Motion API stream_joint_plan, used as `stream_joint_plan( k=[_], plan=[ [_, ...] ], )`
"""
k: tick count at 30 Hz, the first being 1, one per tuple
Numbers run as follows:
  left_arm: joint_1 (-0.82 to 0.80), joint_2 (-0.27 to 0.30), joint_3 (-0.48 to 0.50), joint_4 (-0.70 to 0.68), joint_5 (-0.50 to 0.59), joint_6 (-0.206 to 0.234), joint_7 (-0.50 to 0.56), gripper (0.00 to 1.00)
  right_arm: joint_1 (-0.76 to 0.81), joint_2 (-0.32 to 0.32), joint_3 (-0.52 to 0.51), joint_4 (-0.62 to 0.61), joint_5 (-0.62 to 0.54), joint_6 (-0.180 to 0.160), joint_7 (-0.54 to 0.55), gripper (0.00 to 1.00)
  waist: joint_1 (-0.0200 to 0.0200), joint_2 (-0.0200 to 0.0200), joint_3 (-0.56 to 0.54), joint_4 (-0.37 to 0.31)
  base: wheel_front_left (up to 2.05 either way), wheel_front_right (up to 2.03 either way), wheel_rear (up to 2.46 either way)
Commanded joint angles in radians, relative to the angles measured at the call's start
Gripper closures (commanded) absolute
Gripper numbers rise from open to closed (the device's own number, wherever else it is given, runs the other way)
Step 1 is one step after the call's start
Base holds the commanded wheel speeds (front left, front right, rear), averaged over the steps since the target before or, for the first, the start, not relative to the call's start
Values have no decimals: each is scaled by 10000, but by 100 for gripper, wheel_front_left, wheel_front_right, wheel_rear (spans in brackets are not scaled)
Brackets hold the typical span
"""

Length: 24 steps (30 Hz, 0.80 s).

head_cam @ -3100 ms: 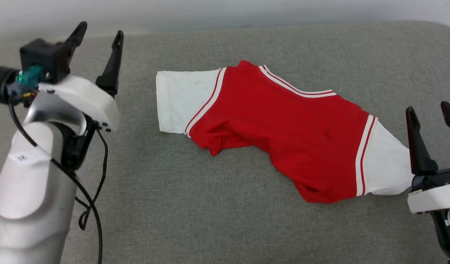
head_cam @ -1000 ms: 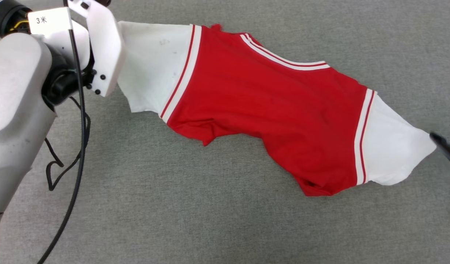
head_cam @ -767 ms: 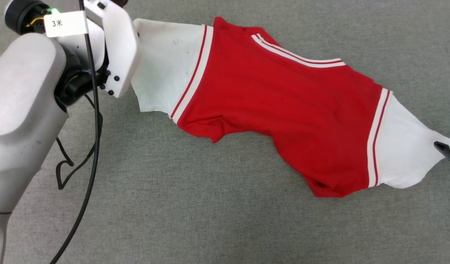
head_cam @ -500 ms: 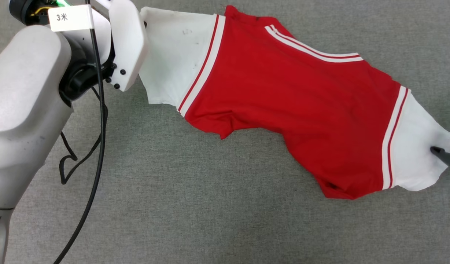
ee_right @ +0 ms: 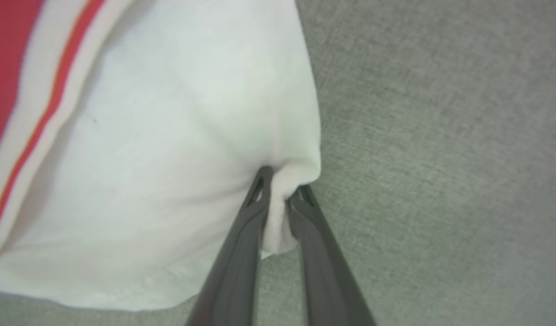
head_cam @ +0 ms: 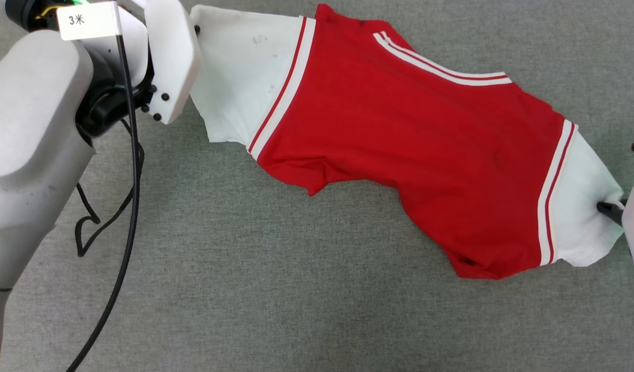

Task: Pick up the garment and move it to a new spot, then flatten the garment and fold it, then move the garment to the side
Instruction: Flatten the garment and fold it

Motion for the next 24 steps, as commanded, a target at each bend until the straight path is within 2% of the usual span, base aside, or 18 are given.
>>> stream_joint_plan(
  k=[1, 13, 17, 24],
  plan=[
    [-55, 33, -70, 53, -46, 1, -96, 100, 384, 652, 624, 396, 124, 75, -120, 100, 2, 0, -118, -38, 0, 0, 0],
    [118, 369, -457, 144, -279, 1, -1706, 100, -640, -34, 58, 437, 72, 49, -2883, 100, 2, 0, -1674, -204, 0, 0, 0],
    [56, 495, -359, 92, -21, 28, -2636, 100, -811, -105, -336, 245, -48, 49, -3612, 100, 2, 0, -2230, -166, 0, 0, 0],
    [33, 614, -96, -292, 486, 364, -4115, 100, -822, 51, -1415, -310, -507, 49, -4520, 100, 2, 0, -3077, -1, 0, 0, 0]
  ],
)
